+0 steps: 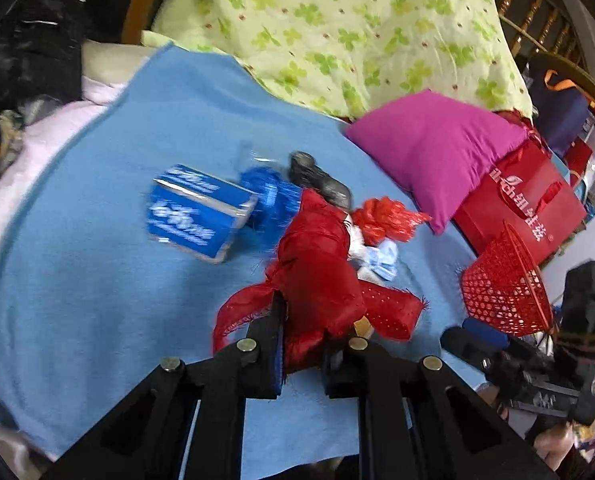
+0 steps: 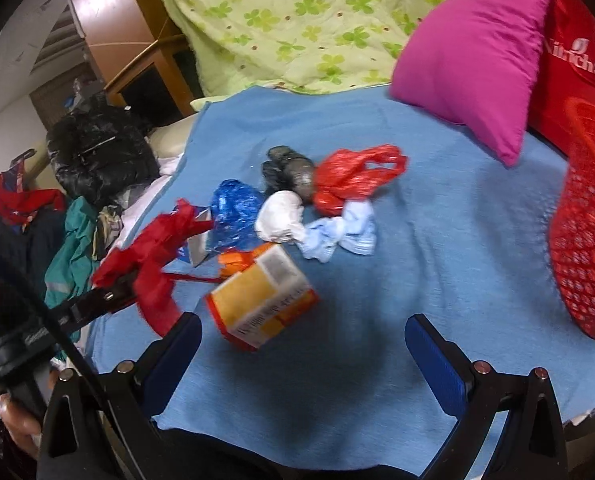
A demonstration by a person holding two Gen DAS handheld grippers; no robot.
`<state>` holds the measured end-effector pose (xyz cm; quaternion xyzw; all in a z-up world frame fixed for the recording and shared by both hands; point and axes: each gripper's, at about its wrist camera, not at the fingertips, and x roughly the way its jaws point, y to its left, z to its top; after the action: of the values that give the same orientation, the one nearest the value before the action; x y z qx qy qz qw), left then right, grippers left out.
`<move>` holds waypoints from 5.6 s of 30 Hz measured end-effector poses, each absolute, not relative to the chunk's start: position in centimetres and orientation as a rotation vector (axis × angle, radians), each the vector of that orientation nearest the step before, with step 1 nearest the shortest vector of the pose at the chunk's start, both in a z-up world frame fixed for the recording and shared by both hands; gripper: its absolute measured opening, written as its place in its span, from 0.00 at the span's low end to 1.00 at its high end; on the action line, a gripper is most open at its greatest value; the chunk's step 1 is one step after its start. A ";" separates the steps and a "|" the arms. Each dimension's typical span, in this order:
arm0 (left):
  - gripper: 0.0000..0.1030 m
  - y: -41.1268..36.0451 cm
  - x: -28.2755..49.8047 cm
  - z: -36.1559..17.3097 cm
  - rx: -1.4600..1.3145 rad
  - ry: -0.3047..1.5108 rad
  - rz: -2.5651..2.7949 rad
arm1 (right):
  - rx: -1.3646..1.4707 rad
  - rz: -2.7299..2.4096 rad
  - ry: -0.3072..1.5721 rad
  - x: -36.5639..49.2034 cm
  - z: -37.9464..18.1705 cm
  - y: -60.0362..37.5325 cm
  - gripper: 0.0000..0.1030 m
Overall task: Collect trash
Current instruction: 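Grasp the red mesh bag with the left tool while the right tool reaches toward the yellow box, then grasp the yellow-and-white medicine box with the right tool, then lift the medicine box with the right tool while the left tool holds the red mesh bag, then carry both items over the red basket and open both tools to drop them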
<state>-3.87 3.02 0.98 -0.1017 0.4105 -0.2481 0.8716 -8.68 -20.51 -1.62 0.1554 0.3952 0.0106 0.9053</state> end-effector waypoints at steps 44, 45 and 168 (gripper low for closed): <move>0.62 3.9 -6.2 -2.6 0.003 0.860 -0.278 | 0.449 -0.109 1.023 -4.2 -6.4 -21.0 0.59; 0.63 3.8 -6.2 -2.6 0.014 0.856 -0.271 | 0.442 -0.113 1.023 -4.3 -6.4 -21.0 0.59; 0.13 -21.7 -13.4 11.8 0.399 0.563 -0.545 | 0.612 -0.287 0.455 -22.8 9.0 -43.3 0.52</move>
<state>-13.41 -21.71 11.83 0.1929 0.2724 -0.2637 0.9050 -22.81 -43.30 8.98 0.2977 0.2213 -0.1397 0.9181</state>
